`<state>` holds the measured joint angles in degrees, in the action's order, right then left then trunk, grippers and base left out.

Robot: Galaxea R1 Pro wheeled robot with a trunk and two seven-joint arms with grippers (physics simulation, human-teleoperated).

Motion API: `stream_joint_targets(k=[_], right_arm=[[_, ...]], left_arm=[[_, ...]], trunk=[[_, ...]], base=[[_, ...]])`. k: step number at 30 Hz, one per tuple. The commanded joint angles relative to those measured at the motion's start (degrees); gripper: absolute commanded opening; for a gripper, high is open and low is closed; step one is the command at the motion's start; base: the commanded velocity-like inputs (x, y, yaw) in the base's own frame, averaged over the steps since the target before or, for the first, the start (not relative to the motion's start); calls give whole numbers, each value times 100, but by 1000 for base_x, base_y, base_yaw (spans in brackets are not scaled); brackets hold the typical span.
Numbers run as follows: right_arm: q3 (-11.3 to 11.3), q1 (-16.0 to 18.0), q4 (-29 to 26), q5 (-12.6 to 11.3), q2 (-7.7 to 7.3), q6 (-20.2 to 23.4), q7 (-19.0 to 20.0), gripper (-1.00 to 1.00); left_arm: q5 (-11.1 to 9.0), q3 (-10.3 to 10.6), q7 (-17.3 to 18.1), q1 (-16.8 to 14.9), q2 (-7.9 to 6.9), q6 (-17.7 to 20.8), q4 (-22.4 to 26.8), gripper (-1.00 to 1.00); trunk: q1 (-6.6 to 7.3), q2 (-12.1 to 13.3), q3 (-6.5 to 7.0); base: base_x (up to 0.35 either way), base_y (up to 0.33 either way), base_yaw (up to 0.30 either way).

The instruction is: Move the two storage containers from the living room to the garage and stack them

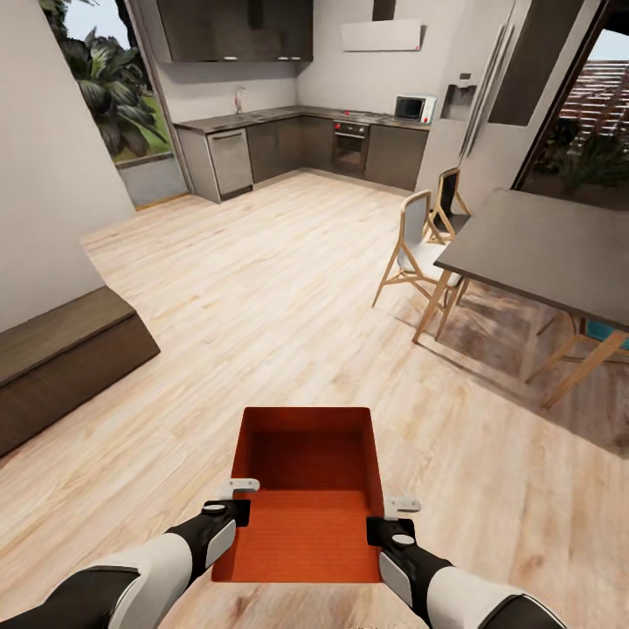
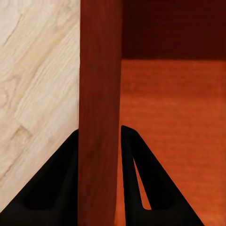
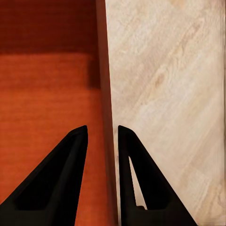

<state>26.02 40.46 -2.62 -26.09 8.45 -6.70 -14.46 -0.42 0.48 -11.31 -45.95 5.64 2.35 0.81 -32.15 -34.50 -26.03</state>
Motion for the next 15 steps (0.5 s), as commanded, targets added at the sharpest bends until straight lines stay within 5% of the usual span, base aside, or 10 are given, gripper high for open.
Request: stream_joint_targets(k=[1, 15], right_arm=[[263, 6, -2, 2, -91, -129, -22, -100], [263, 6, -2, 7, -90, -129, -22, -100]], left_arm=[[-55, 31, -284, -2, -1, 28, -20, -100], [-55, 31, -284, -3, -1, 28, -22, -100]], trunk=[[-1, -6, -6], [-1, -6, -6]], base=[[0, 0, -282], [0, 0, -282]])
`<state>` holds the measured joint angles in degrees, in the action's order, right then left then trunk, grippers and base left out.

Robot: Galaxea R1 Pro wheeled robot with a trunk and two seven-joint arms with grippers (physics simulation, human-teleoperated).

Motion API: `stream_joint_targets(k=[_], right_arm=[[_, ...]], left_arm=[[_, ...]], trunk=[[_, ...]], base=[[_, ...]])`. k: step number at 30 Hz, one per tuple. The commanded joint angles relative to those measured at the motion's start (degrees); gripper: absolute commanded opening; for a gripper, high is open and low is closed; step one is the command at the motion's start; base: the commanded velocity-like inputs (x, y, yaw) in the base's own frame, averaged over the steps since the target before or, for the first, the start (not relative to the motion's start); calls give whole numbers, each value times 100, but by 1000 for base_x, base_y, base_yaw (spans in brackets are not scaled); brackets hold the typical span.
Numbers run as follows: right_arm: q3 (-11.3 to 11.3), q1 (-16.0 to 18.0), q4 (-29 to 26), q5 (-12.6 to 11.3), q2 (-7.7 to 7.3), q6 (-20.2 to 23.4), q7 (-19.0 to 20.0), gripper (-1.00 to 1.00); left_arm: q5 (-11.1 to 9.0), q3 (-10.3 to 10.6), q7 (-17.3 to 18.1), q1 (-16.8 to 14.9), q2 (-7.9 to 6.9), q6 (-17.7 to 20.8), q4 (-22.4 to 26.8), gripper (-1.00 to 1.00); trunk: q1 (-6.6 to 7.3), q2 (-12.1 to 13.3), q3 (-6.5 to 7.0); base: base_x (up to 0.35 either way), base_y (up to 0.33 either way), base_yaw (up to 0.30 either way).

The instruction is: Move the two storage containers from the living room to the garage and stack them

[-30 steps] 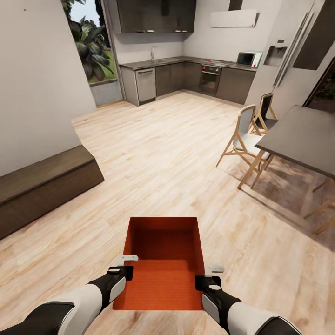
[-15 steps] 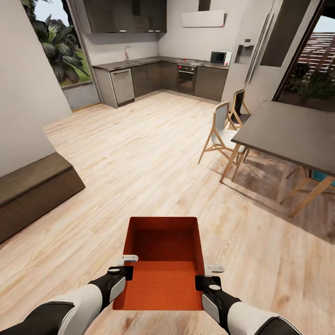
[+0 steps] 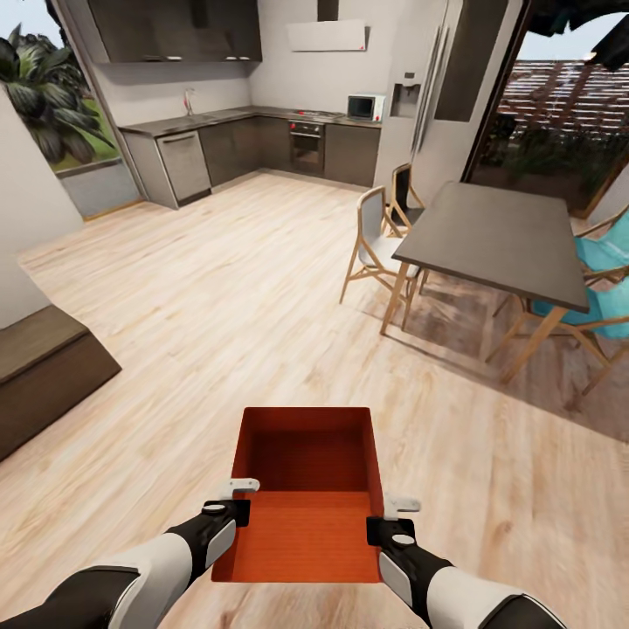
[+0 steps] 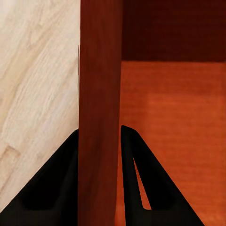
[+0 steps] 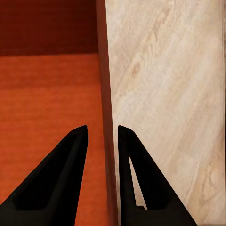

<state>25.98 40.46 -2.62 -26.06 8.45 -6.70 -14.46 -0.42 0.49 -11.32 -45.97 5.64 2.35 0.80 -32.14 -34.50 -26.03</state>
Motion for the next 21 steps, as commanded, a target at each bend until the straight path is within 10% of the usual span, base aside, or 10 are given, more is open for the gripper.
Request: stream_joint_targets(k=[1, 21], right_arm=[[267, 6, -2, 4, -90, -129, -22, -100], [267, 6, -1, 4, -90, -129, -22, -100]], left_arm=[[-55, 30, -284, -2, -2, 28, -19, -100], [-55, 30, -278, 0, -2, 28, -23, -100]], trunk=[[-1, -6, -6], [-1, -6, -6]], base=[[0, 0, -282], [0, 0, -282]])
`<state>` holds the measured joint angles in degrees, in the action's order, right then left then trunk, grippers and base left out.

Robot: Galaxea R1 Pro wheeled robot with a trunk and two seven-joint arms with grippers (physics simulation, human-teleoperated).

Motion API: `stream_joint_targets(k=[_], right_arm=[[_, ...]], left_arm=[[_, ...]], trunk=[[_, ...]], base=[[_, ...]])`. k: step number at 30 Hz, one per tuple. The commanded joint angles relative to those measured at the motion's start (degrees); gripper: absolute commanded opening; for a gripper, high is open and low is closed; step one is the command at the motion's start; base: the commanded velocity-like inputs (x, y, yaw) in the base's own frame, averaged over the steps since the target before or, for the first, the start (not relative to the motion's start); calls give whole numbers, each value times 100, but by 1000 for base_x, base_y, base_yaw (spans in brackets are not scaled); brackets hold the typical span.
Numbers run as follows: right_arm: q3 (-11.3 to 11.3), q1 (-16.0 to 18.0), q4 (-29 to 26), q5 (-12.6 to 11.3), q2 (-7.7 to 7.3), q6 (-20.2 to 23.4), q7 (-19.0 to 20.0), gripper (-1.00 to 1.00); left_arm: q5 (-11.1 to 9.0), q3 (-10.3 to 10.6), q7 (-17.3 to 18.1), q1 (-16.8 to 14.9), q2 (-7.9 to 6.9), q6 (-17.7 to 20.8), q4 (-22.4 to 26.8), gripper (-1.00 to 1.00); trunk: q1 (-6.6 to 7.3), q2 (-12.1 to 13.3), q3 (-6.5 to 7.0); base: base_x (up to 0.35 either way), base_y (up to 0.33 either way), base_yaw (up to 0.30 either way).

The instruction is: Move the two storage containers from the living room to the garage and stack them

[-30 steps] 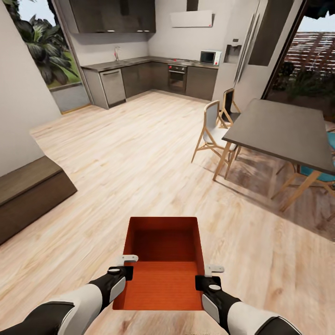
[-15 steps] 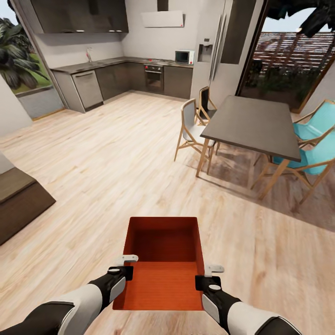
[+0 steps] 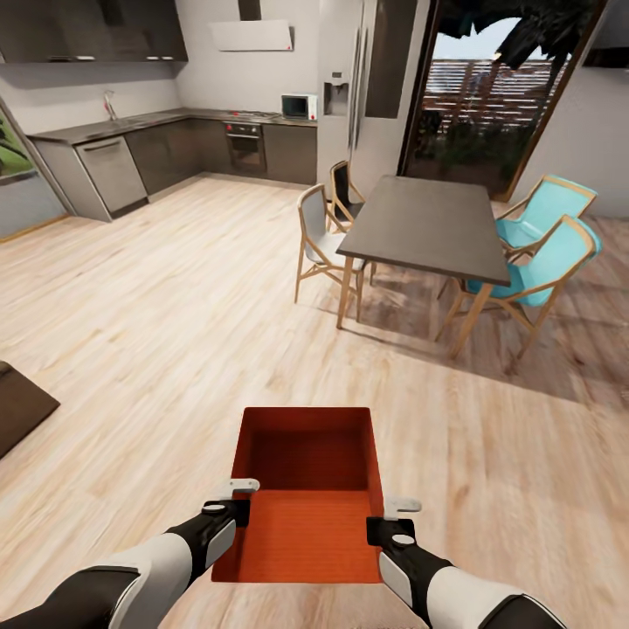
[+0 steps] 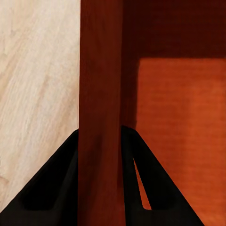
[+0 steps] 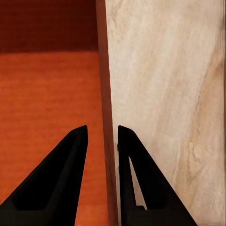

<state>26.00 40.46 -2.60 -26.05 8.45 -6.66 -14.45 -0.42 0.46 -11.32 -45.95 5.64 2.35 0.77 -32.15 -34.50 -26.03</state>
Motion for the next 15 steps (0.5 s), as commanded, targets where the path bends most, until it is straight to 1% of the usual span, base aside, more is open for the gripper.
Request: stream_joint_targets(k=[1, 15], right_arm=[[266, 6, -2, 3, -90, -134, -23, -100], [266, 6, -2, 3, -90, -134, -23, -100]], left_arm=[[-55, 33, -276, -2, -2, 28, -18, -100], [-55, 33, -274, -4, 7, 28, -19, -100]], trunk=[[-1, -6, -6], [-1, -6, -6]], base=[[0, 0, -282], [0, 0, -282]])
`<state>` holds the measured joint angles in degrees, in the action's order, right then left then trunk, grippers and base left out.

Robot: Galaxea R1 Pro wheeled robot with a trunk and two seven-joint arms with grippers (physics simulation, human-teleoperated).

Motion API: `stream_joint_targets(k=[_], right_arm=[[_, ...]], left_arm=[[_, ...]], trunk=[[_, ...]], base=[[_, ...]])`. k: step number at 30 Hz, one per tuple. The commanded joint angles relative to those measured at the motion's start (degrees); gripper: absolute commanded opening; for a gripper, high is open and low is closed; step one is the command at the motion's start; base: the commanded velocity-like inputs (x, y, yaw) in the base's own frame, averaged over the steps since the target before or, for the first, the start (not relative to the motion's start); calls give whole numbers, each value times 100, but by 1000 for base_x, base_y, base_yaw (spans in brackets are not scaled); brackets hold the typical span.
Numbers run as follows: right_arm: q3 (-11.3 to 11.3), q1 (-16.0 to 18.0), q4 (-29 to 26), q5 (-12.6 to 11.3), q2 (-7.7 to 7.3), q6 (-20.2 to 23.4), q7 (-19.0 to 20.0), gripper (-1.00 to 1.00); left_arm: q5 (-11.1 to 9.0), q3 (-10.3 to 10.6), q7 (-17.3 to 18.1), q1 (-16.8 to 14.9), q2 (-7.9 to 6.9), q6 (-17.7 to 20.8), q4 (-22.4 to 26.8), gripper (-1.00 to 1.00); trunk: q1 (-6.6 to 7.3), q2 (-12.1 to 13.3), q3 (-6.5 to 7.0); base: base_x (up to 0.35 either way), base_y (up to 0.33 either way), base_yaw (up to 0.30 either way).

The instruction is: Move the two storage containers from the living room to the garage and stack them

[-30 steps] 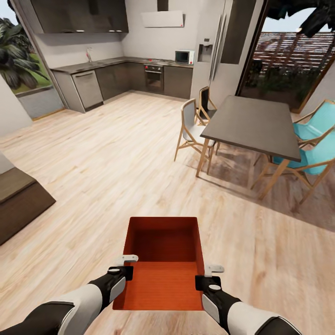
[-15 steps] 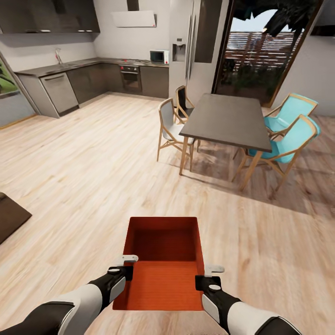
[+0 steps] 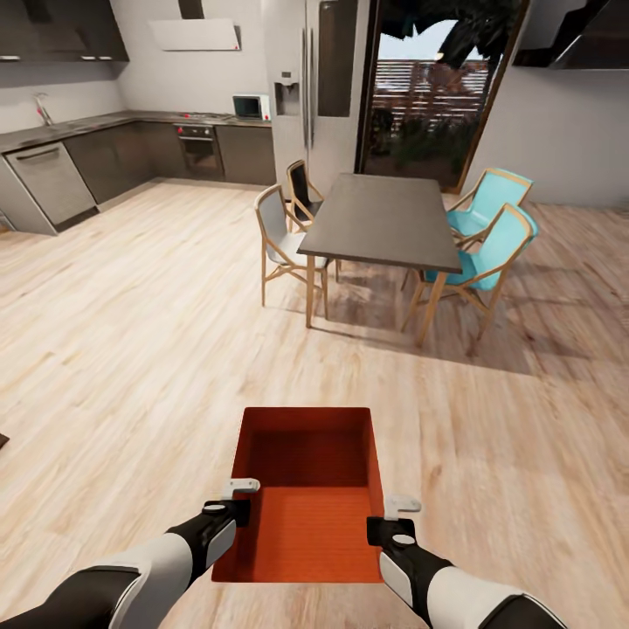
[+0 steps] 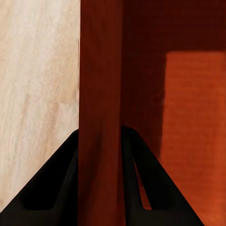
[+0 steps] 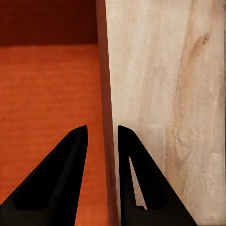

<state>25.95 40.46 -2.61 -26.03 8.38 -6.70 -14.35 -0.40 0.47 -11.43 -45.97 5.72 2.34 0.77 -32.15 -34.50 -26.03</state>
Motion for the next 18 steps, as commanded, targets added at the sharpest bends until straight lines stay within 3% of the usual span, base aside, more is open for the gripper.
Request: stream_joint_targets(k=[1, 18], right_arm=[[270, 6, 0, 1, -82, -130, -32, -100], [270, 6, 4, 1, -82, -130, -32, -100]], left_arm=[[-56, 32, -263, -2, -1, 29, -21, -100], [-56, 32, -248, -1, -1, 29, -24, -100]], trunk=[[-1, -6, -6], [-1, -6, -6]], base=[[0, 0, -282], [0, 0, -282]])
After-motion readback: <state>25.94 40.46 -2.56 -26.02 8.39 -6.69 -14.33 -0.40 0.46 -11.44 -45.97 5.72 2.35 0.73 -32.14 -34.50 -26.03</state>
